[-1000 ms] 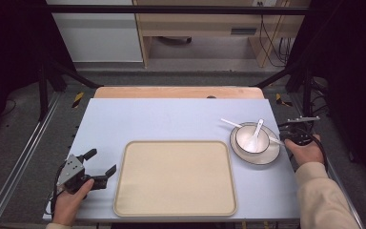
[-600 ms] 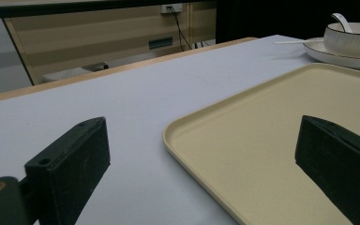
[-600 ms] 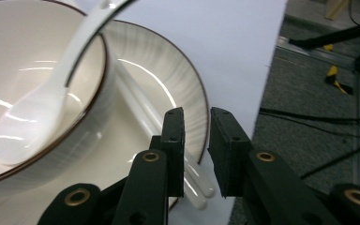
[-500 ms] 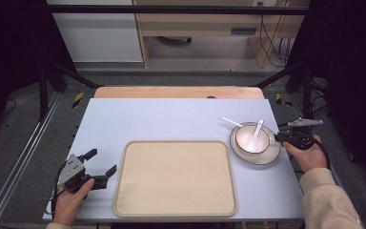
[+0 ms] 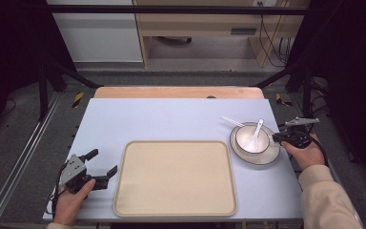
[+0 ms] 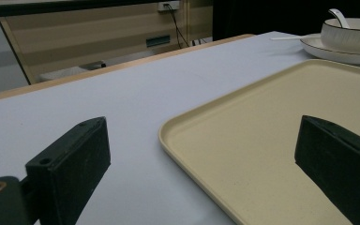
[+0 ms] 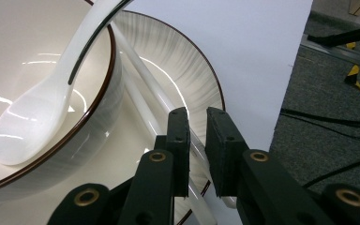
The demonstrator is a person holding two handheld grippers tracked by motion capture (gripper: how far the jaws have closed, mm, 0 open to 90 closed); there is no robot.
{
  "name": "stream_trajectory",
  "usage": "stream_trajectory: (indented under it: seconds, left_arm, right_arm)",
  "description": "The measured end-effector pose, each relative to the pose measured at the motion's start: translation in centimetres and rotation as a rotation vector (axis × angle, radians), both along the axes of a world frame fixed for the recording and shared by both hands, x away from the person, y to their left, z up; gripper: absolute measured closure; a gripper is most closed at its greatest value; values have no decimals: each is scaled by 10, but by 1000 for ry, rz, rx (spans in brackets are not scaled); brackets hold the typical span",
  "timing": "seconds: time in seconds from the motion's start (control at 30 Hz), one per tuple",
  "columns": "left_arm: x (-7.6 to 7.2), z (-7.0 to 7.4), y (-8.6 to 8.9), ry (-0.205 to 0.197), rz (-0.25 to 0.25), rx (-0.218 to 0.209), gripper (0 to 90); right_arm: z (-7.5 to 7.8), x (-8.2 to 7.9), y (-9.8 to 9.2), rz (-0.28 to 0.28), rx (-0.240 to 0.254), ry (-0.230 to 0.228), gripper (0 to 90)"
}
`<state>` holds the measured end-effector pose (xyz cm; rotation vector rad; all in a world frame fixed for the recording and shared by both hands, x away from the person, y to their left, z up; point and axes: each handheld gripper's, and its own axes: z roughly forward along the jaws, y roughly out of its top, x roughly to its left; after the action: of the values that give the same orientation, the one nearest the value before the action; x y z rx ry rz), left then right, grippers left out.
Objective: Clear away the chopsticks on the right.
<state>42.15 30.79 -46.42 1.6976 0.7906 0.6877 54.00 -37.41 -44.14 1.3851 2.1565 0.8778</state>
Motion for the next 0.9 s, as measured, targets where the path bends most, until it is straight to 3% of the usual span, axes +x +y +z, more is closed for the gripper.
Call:
stream_trajectory:
  seconds: [0.27, 0.53, 0.77, 0.87, 0.9]
  left_arm:
    - [0, 0, 0, 0, 1, 5, 35]
    - [0, 0, -1, 0, 1, 7, 35]
    - [0, 0, -1, 0, 1, 7, 36]
    - [0, 0, 0, 0, 3, 6, 36]
    - [0, 0, 0, 0, 5, 5, 36]
  right_arm:
    - [-1, 3, -2, -13, -12, 7, 808]
    - [-7, 11, 2, 11, -13, 20, 808]
    - [-5, 10, 1, 11, -33, 4, 839]
    - [-3, 9, 1, 5, -20, 5, 840]
    - [1, 6, 1, 0, -14, -15, 840]
